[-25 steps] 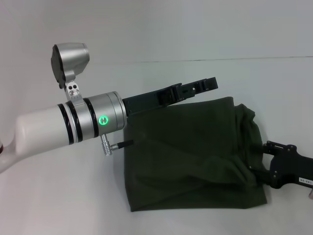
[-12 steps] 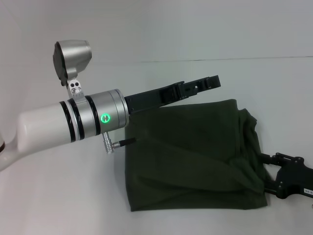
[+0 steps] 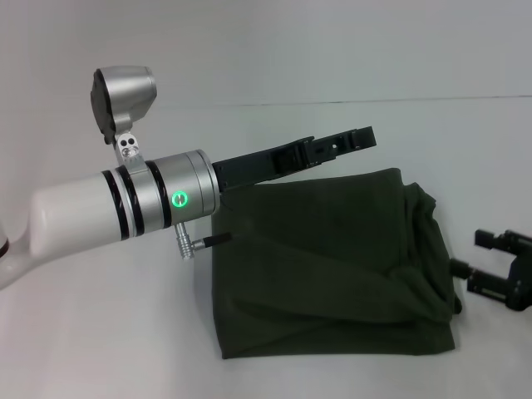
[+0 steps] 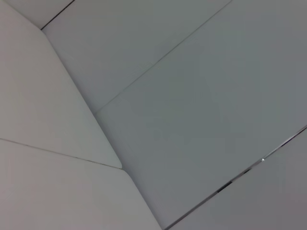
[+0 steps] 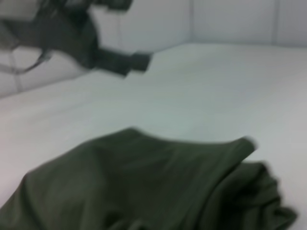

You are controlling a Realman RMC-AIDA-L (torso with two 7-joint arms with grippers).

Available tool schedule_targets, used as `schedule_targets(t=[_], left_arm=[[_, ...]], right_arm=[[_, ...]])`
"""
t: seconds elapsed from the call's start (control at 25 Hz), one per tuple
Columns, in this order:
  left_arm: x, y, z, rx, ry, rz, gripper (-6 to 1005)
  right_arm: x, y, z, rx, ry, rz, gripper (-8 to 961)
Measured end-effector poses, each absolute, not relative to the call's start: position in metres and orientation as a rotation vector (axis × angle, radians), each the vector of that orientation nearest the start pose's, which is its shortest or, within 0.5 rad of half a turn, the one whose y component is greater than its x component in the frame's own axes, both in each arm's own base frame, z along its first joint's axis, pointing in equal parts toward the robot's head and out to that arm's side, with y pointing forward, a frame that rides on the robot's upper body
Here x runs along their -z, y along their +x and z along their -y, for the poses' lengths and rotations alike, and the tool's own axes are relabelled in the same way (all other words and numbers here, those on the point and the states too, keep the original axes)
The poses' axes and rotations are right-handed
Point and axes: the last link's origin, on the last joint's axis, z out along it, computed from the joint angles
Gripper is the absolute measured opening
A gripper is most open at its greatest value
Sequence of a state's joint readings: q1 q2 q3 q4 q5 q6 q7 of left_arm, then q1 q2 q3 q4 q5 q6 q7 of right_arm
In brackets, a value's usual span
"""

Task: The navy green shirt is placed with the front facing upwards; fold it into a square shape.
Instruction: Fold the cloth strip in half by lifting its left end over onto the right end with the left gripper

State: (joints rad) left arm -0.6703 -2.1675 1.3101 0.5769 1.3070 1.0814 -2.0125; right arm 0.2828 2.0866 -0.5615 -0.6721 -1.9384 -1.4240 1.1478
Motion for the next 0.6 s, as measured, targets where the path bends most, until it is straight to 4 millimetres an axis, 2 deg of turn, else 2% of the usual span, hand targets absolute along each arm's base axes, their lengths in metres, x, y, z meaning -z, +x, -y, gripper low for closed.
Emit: schedule_targets(t=[0.12, 0.36, 0.6], left_arm=[[0.084, -0.146, -0.377, 1.114, -2.448, 1.492, 932], [0.084, -0.145, -0.377, 1.117, -2.449, 1.493, 932], [0.084, -0.146, -0.376, 1.118, -2.448, 1.496, 932]], right_arm=[[-0.028, 0.351, -0.286, -0.559, -2.344, -0.687, 732], [-0.015, 0.342, -0.311, -0.536, -2.327, -0.697, 731], [-0.01, 0.338, -0.334, -0.501, -2.274, -0.705, 732]])
